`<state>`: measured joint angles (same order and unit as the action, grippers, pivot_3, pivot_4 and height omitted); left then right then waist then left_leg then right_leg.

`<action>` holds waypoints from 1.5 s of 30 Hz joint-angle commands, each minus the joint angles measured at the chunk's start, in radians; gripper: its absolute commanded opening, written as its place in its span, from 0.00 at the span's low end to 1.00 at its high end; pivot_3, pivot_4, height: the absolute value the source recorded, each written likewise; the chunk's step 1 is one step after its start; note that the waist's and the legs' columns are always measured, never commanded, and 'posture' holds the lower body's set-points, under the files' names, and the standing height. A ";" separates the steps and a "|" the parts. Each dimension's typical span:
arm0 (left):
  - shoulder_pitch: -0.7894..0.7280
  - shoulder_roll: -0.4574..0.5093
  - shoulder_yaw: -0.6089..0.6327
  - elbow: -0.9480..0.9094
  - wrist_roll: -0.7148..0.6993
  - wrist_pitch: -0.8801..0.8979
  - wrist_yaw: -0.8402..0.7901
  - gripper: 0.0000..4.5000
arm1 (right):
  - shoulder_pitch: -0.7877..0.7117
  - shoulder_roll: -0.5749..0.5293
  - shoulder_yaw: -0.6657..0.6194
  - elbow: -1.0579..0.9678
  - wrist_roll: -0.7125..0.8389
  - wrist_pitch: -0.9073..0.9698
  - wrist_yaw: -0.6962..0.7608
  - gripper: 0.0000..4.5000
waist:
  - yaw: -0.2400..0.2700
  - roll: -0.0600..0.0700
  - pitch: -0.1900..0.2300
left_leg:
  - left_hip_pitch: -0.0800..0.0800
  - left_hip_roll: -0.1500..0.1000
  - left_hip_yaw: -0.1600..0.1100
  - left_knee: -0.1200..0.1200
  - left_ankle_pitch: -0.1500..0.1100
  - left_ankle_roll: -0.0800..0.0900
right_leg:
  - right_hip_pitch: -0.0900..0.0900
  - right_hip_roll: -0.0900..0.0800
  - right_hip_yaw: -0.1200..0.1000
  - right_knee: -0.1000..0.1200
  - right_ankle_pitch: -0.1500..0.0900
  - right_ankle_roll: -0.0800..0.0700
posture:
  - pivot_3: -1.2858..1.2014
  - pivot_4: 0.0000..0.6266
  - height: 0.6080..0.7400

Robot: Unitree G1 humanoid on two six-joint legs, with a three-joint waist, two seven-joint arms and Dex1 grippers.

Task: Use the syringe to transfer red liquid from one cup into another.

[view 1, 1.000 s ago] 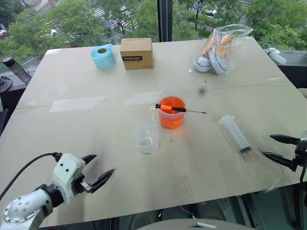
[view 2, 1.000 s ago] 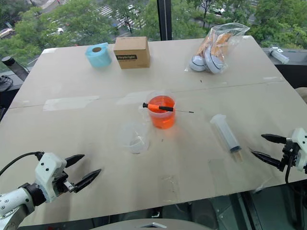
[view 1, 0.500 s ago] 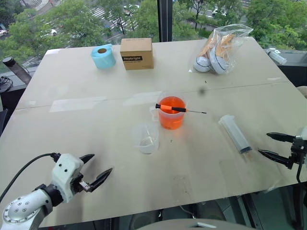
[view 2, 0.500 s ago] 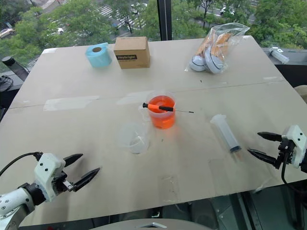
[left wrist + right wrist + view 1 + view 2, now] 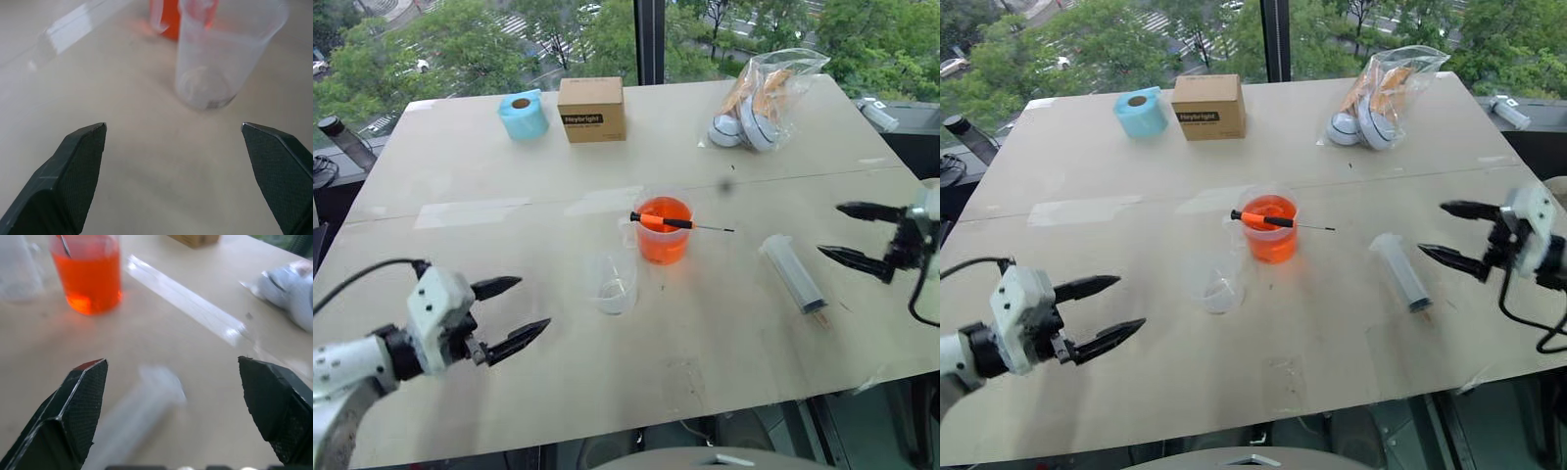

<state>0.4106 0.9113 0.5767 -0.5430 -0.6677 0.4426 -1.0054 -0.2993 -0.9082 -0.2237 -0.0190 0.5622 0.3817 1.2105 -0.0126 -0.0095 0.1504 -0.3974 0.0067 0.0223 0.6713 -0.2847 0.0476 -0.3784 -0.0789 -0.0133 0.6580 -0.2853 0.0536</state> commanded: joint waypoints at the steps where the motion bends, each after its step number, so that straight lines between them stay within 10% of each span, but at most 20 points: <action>1: -0.105 0.059 0.037 -0.076 -0.108 0.063 0.004 1.00 | -0.106 -0.023 0.109 -0.192 0.060 0.195 -0.030 0.99 | 0.000 0.001 0.000 | 0.000 0.000 0.000 0.000 0.000 0.000 | 0.000 0.000 0.000 0.000 0.000 0.000 | 0.52 0.24 1.00; 15: -0.389 0.136 -0.099 -0.224 -0.264 0.245 0.151 1.00 | -0.493 0.049 0.444 -0.251 -0.037 0.516 -0.114 0.99 | 0.000 0.000 0.002 | -0.003 0.000 0.000 -0.001 0.002 -0.004 | -0.001 0.001 -0.001 -0.004 0.000 0.000 | 0.52 0.24 1.00; 18: -0.402 0.140 -0.101 -0.233 -0.272 0.259 0.165 1.00 | -0.526 0.074 0.467 -0.234 -0.055 0.543 -0.131 0.84 | -0.001 0.000 0.002 | -0.003 -0.001 0.000 -0.001 0.002 -0.004 | -0.001 0.001 0.000 -0.003 0.000 0.000 | 0.52 0.24 1.00; 26: -0.419 0.132 -0.112 -0.233 -0.246 0.261 0.193 1.00 | -0.556 0.120 0.539 -0.236 -0.101 0.576 -0.136 0.01 | 0.000 0.000 0.002 | -0.003 -0.001 0.000 -0.001 0.003 -0.004 | -0.001 0.002 -0.001 -0.002 0.000 0.000 | 0.52 0.24 1.00; 45: -0.518 0.094 -0.176 -0.210 -0.247 0.272 0.259 1.00 | -0.487 -0.058 0.271 -0.205 0.033 0.631 -0.068 0.01 | 0.003 -0.001 0.003 | -0.003 -0.001 0.000 -0.001 0.002 -0.004 | -0.001 0.003 0.000 -0.002 0.000 0.001 | 0.52 0.24 1.00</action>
<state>-0.0816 1.0115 0.3999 -0.7456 -0.8995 0.7129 -0.7671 -0.7940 -0.9282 0.1097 -0.2305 0.5889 1.0118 1.1344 -0.0093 -0.0103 0.1532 -0.4000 0.0059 0.0224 0.6707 -0.2822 0.0435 -0.3793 -0.0759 -0.0135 0.6557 -0.2851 0.0542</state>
